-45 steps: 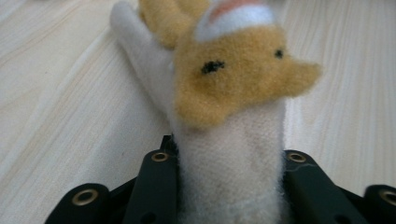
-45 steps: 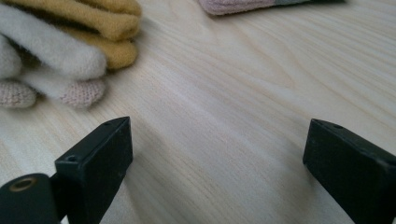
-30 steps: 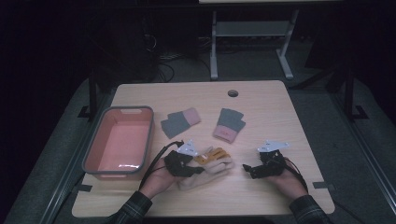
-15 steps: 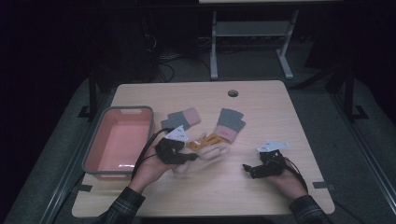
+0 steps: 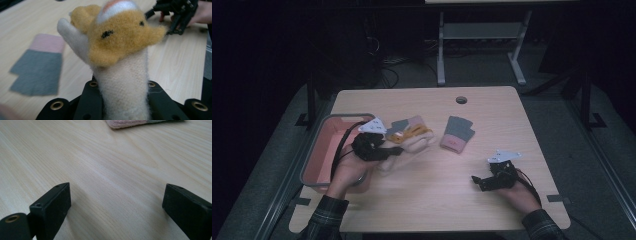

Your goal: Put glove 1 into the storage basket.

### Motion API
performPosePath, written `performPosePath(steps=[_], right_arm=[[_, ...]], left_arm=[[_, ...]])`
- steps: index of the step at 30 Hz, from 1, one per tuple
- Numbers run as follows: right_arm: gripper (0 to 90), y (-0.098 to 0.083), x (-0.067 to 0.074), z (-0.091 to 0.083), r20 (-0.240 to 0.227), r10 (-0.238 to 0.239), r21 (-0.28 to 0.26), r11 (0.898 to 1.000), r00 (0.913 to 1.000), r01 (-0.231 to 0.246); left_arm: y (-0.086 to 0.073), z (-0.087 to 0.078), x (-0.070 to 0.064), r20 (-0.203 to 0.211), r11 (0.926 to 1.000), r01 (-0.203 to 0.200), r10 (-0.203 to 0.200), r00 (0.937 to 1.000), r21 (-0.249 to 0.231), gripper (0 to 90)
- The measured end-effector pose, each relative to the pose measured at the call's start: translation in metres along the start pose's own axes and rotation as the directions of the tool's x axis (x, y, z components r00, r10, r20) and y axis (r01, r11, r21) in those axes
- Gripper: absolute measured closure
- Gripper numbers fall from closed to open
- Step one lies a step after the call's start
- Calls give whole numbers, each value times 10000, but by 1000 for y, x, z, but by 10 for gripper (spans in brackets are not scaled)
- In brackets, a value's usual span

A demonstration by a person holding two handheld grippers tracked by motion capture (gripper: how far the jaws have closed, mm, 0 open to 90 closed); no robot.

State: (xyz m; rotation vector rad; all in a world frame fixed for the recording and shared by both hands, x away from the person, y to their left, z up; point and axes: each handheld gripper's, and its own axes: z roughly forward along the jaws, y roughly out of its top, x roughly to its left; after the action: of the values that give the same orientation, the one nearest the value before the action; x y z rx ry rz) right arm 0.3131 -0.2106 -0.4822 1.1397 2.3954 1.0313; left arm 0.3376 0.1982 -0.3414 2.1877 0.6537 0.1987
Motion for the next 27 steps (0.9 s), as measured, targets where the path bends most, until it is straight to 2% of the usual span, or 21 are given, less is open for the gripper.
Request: performPosePath(steps=[7, 10, 13, 20, 23, 27], right_arm=[[79, 0, 0, 0, 1, -3, -2, 10000, 10000, 3], [79, 0, 0, 0, 2, 1, 2, 10000, 10000, -1], [79, 0, 0, 0, -9, 56, 20, 10000, 10000, -56], [79, 0, 0, 0, 23, -29, -17, 10000, 10000, 29], [79, 0, 0, 0, 24, -41, -18, 10000, 10000, 41], [79, 0, 0, 0, 23, -43, -20, 10000, 10000, 43]], left_arm=[[-12, -30, 21, -695, 9981, 534, -554, 9960, -309, 782], [-18, -43, 31, -1068, 9956, 784, -835, 9908, -513, 782], [-25, -54, 38, -1269, 9927, 1001, -1080, 9860, -671, 782], [-42, -70, 53, -1935, 9880, 1426, -1516, 9693, -597, 781], [-49, -74, 59, -2325, 9867, 1556, -1621, 9590, -460, 781], [-58, -79, 67, -2643, 9826, 1824, -1854, 9464, -364, 781]])
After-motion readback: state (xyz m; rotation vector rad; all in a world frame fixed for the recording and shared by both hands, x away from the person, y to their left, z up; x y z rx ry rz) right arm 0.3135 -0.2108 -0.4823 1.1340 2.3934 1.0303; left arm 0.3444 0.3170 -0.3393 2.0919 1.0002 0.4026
